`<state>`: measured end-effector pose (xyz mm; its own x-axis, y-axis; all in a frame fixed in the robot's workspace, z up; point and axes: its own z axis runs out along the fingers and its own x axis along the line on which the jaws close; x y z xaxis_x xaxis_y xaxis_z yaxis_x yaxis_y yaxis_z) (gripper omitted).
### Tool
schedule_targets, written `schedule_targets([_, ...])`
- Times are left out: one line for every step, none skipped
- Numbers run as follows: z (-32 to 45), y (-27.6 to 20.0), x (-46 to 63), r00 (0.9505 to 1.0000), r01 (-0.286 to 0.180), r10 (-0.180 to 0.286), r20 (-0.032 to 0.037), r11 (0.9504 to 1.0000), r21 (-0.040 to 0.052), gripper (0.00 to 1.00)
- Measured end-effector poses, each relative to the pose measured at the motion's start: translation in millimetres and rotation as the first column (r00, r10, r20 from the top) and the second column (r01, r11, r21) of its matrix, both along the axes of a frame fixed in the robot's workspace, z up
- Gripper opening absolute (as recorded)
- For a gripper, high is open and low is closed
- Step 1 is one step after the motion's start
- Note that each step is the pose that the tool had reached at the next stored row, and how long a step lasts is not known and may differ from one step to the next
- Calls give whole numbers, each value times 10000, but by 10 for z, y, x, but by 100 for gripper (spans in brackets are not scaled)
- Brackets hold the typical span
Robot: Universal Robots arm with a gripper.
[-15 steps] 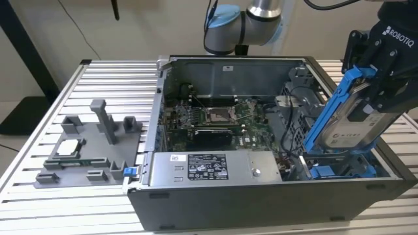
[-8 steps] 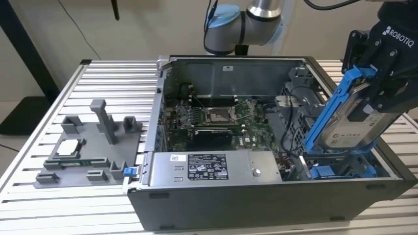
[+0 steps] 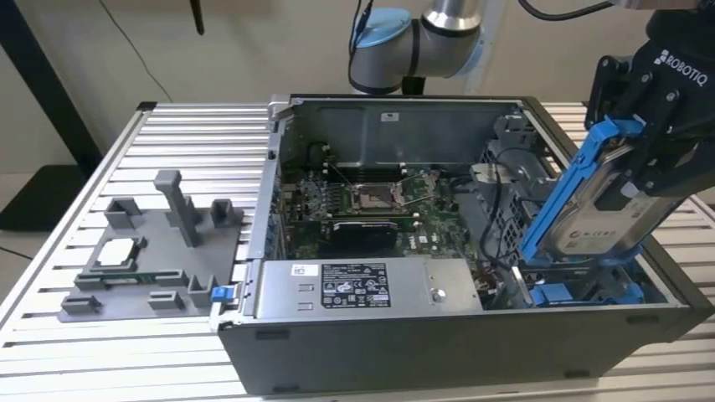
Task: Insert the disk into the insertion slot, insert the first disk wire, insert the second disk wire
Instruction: 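Insert the disk into the insertion slot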
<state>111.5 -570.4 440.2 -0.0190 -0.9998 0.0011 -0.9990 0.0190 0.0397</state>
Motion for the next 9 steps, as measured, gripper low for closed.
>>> schedule_targets([-12, -4, 1, 10000, 1, -1, 0, 10000, 1, 0])
schedule_targets([-24, -7, 1, 10000, 1, -1, 0, 10000, 1, 0])
schedule_targets([-39, -8, 2, 10000, 1, -1, 0, 10000, 3, 0])
schedule_targets([-50, -9, 2, 10000, 2, -2, 0, 10000, 3, 0])
schedule_targets([-61, -10, 2, 10000, 1, -1, 0, 10000, 3, 0])
schedule_targets([-70, -11, 3, 10000, 1, -1, 0, 10000, 2, 0])
schedule_targets([-79, -12, 3, 10000, 1, -1, 0, 10000, 4, 0])
schedule_targets([-87, -15, 6, 10000, 0, 0, 0, 10000, 4, 0])
schedule_targets([-95, -17, 7, 10000, 0, 0, 0, 10000, 3, 0])
